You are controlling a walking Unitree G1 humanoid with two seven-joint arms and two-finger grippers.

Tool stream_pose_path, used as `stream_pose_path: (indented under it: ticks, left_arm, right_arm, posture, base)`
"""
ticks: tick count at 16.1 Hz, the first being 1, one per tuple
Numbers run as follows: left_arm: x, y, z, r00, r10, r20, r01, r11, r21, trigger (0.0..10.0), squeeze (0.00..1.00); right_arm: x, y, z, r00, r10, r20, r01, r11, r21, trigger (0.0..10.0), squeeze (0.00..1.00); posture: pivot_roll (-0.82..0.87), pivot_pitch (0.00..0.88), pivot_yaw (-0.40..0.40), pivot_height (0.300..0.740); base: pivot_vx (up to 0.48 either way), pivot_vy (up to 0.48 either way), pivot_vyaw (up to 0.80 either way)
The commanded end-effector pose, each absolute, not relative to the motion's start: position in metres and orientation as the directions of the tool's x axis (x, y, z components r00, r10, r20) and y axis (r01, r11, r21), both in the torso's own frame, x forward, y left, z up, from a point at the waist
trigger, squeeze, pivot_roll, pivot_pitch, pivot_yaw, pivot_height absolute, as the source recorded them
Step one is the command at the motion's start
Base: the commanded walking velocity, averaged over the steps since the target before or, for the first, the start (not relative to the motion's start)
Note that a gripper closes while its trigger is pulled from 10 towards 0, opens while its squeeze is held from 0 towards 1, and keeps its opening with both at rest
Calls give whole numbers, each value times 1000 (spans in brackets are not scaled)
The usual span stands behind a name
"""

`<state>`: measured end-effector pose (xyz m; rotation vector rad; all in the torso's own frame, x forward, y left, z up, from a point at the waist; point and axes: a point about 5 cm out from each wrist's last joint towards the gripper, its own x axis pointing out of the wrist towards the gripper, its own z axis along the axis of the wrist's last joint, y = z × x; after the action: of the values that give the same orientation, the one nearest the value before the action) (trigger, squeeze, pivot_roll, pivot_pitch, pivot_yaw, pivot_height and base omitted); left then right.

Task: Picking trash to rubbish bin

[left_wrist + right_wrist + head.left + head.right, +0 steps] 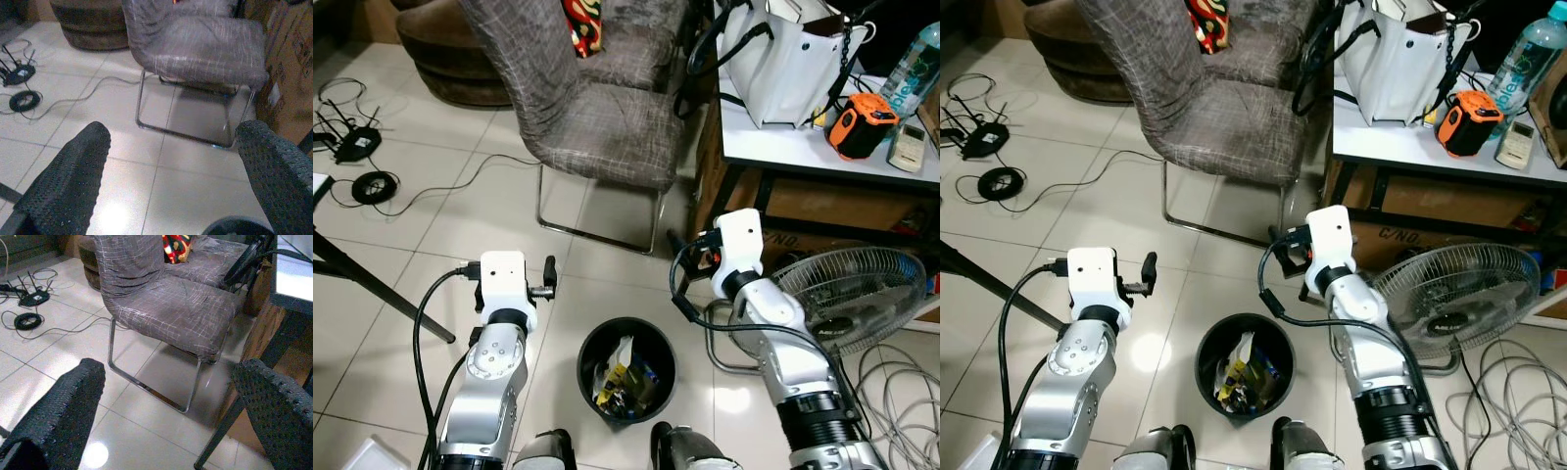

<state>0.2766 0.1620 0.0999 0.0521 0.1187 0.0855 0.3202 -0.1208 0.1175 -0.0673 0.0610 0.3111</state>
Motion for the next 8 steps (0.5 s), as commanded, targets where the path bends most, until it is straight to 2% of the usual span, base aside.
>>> stream_pose_path:
  ticks: [1, 2, 4, 5, 8]
  left_arm:
    - [275, 162, 103, 989, 98, -108, -91, 993, 69, 10000, 0]
    - [277, 161, 121, 995, 84, -44, -80, 994, 81, 10000, 0]
    - [278, 164, 130, 995, 103, -20, -101, 991, 84, 10000, 0]
    - [277, 166, 131, 993, 113, -26, -110, 989, 95, 10000, 0]
    - [275, 171, 125, 986, 148, -75, -137, 981, 134, 10000, 0]
  right_arm:
    - [318, -121, 119, 953, 295, -71, -299, 953, -47, 10000, 1000]
    - [319, -115, 123, 951, 304, -59, -307, 951, -31, 10000, 1000]
    - [319, -110, 128, 939, 340, -51, -342, 939, -34, 10000, 1000]
    - [319, -110, 130, 936, 348, -46, -349, 937, -16, 10000, 0]
    - [323, -108, 135, 942, 334, -40, -335, 942, -1, 10000, 0]
  posture:
    - [-79, 154, 8, 740]
    - [-60, 160, 16, 740]
    - [-50, 161, 24, 740]
    - [-38, 164, 26, 740]
    - [-31, 173, 33, 740]
  base:
    - [0, 0, 0]
    - [0, 0, 0]
    - [0, 0, 800]
    - [0, 0, 800]
    - [0, 0, 800]
